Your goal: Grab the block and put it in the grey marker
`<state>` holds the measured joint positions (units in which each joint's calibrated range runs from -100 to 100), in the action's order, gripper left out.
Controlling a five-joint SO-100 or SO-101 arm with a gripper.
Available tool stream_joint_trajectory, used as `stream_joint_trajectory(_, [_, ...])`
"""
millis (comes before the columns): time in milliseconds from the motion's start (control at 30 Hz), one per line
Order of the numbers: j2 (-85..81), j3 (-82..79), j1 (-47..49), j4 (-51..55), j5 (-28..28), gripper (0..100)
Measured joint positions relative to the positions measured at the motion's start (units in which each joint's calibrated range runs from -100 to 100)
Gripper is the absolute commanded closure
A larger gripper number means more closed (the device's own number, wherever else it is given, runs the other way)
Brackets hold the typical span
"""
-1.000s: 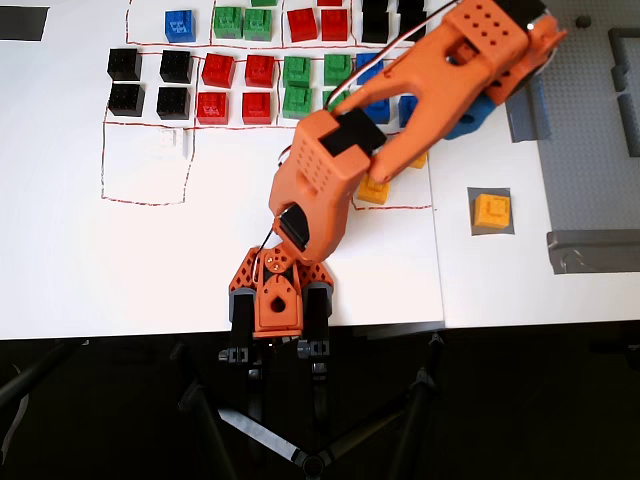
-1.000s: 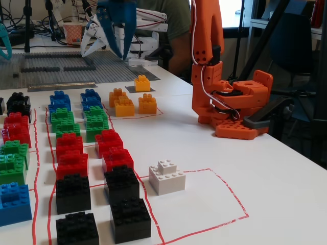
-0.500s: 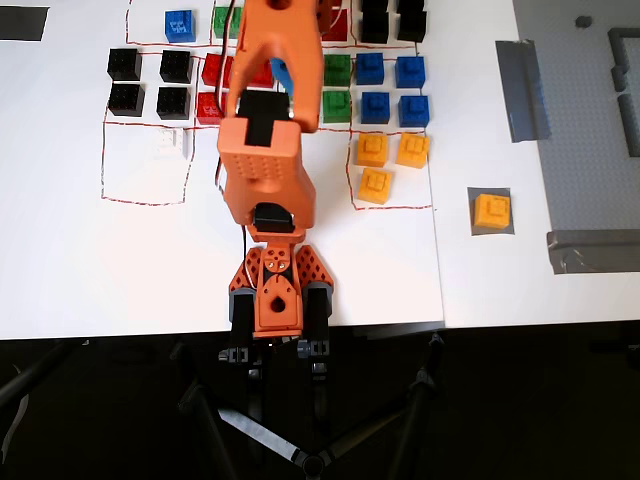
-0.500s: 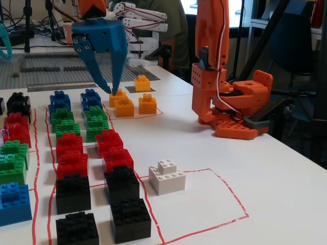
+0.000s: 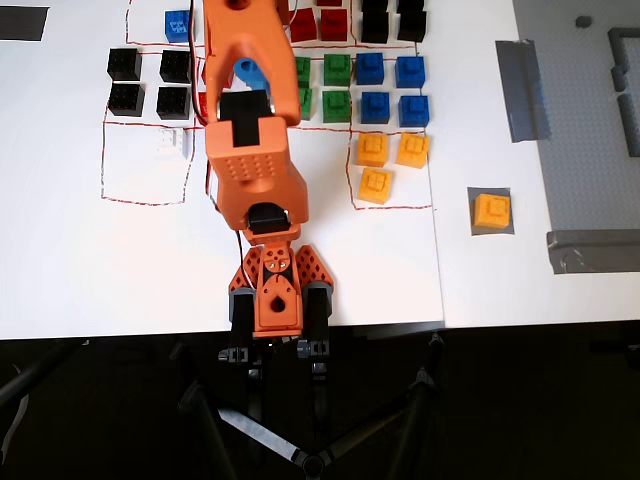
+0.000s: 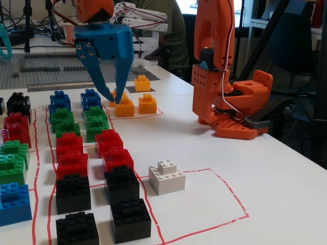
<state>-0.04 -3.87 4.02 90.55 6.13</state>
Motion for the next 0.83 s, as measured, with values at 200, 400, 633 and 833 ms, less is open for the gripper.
stream_joint_trajectory(200, [0.26, 0.0, 0.18, 0.0, 0.0, 100])
stream_joint_trajectory(400, [0.26, 0.0, 0.27, 0.0, 0.0, 100])
stream_joint_trajectory(633, [0.26, 0.0, 0.88, 0.0, 0.0, 100])
stream_joint_trajectory(833, [0.26, 0.0, 0.8, 0.0, 0.0, 100])
